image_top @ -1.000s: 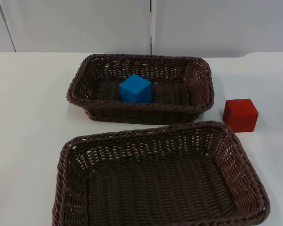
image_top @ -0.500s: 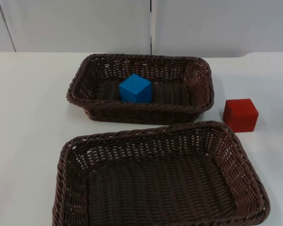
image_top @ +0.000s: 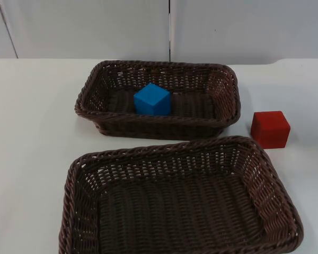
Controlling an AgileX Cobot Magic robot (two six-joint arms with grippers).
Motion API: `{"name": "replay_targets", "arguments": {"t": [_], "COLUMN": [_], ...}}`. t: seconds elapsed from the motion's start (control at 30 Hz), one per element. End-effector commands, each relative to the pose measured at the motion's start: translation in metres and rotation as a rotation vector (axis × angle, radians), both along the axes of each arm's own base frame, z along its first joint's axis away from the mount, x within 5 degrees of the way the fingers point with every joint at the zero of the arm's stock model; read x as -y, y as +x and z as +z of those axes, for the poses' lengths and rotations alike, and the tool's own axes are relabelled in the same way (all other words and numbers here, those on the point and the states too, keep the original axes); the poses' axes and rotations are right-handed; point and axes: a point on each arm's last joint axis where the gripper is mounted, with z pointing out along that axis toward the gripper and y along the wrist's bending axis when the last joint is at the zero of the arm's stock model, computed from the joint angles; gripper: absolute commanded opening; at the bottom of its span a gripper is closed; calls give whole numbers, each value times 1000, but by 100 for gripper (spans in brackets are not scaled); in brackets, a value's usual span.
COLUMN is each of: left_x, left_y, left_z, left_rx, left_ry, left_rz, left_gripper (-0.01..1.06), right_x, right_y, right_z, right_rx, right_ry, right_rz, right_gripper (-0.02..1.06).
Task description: Pick up one cube with the left hand and place it into the upper basket. Pick up one cube with the right hand and place it into the lower basket.
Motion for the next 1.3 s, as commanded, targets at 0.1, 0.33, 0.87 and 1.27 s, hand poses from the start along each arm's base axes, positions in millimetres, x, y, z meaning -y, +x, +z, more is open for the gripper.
{"name": "replay_targets", "arguments": {"t": [0.1, 0.33, 0.87, 1.27], "left_x": [0, 0, -1, -1], "left_y": [-1, -1, 0, 0], "left_z": [-1, -1, -2, -2], "left_rx": [0, 0, 6, 6], "left_ry": [1, 1, 20, 20], "left_rz": [0, 0, 4, 4], "left_gripper": [83, 83, 83, 83], "right_x": [-9, -25, -56, -59], "right_y": [26, 47, 77, 88], "right_z": [-12, -26, -66, -104], "right_rx": [28, 52, 225, 254], "right_ry": [8, 11, -8, -1], "right_rz": [1, 30, 130, 129], "right_gripper": [105, 105, 105, 105]}}
